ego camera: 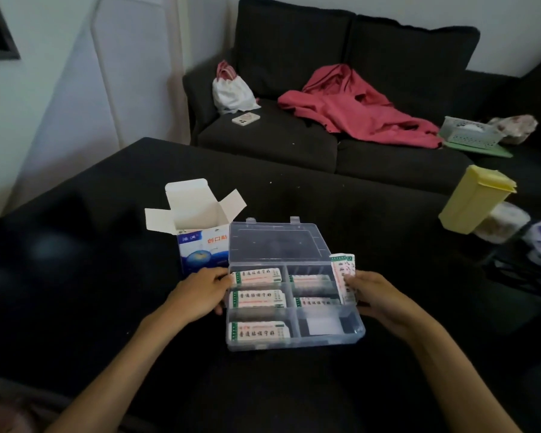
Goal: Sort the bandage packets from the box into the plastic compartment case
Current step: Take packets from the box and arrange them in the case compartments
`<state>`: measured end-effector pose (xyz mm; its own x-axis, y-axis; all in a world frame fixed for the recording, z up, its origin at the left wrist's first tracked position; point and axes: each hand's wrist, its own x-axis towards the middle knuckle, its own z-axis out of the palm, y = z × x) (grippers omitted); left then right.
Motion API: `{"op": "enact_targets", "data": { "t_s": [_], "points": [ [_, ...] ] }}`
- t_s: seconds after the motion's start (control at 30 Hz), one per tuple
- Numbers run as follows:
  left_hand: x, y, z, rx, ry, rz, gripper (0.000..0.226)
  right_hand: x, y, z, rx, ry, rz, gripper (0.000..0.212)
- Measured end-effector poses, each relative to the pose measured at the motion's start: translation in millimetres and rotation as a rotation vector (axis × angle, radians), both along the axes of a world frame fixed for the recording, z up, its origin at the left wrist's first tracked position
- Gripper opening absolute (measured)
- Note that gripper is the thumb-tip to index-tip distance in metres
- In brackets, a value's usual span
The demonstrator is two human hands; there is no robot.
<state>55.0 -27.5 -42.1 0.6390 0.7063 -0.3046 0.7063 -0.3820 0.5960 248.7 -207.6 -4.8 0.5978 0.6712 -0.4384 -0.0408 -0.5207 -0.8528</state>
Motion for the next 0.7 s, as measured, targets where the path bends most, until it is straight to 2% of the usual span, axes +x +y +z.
{"op": "enact_targets", "data": {
  "t_s": [0.27, 0.4, 0.43, 0.47, 0.53, 0.57, 0.6, 0.63, 0.7],
  "points": [
    [-42.9, -3.4, 15.7, -0.245, 0.012, 0.101, 0.016, -14.6, -4.7, 9.4, -0.175, 0.047, 0.113, 0.004],
    [-55.0, -8.5, 16.7, -0.285, -0.001, 0.135, 0.013, -21.7, -0.6, 14.1, -0.164, 0.023, 0.204, 0.015],
    [-58.2, -10.7, 18.8, -0.231, 0.043, 0.136, 0.013, -21.2, 0.4, 15.7, -0.142, 0.0, 0.194, 0.017],
    [-60.7, -10.7, 21.3, -0.094, 0.123, 0.125, 0.018, -19.6, 1.9, 18.1, -0.116, -0.038, 0.179, 0.018],
    [-63.5, -11.7, 28.0, 0.395, 0.249, 0.156, 0.034, -15.7, 3.4, 23.0, -0.059, -0.101, 0.188, 0.019],
    [-61.1, -15.9, 34.9, 0.577, 0.176, 0.208, 0.036, -14.8, 4.6, 25.3, -0.024, -0.088, 0.229, 0.018],
    [-56.4, -21.6, 41.6, 0.631, 0.008, 0.238, 0.035, -15.8, 6.3, 27.7, 0.009, -0.039, 0.293, 0.018],
    [-49.5, -26.7, 46.2, 0.563, -0.177, 0.223, 0.034, -18.7, 8.4, 29.4, 0.027, 0.024, 0.37, 0.019],
    [-31.2, -36.5, 47.8, 0.195, -0.46, 0.082, 0.029, -28.7, 15.2, 29.9, 0.005, 0.096, 0.518, 0.021]
  ]
}}
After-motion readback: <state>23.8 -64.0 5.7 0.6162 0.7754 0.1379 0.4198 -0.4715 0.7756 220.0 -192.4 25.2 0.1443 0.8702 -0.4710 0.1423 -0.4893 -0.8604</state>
